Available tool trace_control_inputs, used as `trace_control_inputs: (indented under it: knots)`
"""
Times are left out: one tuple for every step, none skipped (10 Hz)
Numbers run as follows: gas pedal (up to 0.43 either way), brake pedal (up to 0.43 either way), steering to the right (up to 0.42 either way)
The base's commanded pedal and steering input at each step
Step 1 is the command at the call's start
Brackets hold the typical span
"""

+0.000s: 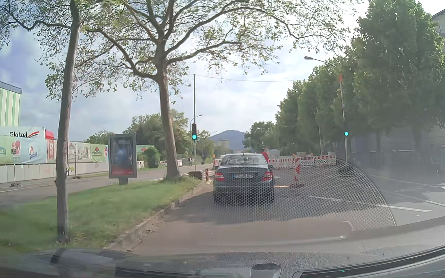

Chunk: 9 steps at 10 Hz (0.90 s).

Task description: Follow the waypoints while adhering to traffic rules and regulations

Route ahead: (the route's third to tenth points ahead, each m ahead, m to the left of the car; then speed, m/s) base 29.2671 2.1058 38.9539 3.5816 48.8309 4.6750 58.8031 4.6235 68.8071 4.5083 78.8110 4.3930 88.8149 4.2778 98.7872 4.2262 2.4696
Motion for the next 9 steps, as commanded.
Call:
trace_control_inputs:
  knots:
    - [0.37,0.0,-0.002]
    - [0.35,0.0,-0.002]
    - [0.339,0.0,-0.002]
    - [0.319,0.0,-0.002]
    - [0.299,0.0,-0.002]
    - [0.268,0.0,-0.002]
    - [0.24,0.0,-0.002]
    - [0.209,0.0,-0.002]
    - [0.177,0.0,-0.002]
